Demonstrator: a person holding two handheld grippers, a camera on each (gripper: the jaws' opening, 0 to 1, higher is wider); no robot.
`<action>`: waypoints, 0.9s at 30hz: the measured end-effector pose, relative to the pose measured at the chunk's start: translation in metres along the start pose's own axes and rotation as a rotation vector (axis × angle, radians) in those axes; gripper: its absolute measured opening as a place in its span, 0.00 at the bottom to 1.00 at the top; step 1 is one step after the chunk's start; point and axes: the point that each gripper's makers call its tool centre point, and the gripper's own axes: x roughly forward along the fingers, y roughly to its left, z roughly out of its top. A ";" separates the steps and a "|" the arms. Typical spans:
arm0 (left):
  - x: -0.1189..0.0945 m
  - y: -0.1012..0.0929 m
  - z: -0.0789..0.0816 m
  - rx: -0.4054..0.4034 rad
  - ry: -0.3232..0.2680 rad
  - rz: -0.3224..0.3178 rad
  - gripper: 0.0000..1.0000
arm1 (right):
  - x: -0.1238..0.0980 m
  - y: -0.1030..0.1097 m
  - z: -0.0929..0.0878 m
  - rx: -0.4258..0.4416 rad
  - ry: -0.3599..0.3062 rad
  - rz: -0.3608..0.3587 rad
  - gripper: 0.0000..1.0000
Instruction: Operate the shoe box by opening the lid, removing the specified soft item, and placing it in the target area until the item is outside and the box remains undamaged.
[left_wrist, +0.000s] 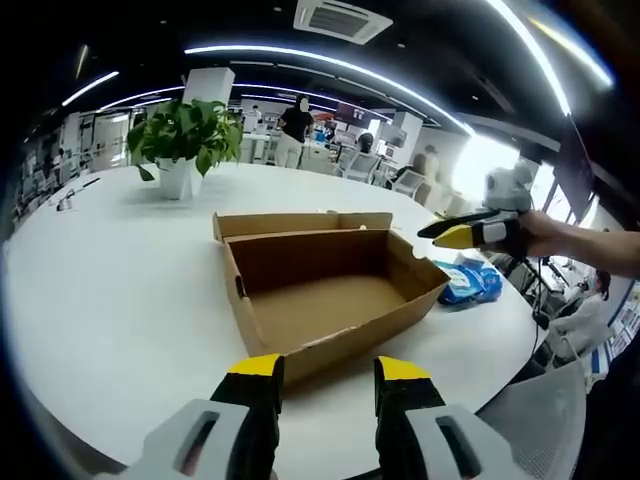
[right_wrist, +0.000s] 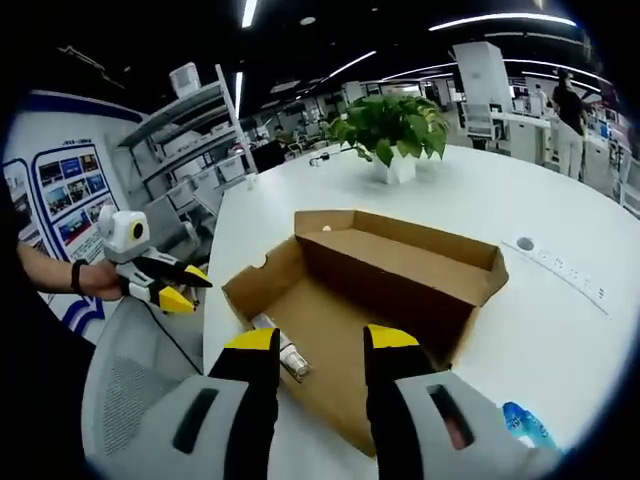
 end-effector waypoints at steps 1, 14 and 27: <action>0.000 0.000 0.000 0.001 0.001 -0.001 0.36 | 0.002 0.003 0.000 0.001 -0.001 0.006 0.31; 0.024 -0.011 0.037 0.125 0.023 -0.062 0.36 | 0.004 0.015 -0.018 0.023 0.008 0.031 0.31; 0.061 -0.018 0.054 0.290 0.122 -0.161 0.37 | -0.022 0.021 -0.050 0.094 0.002 -0.009 0.32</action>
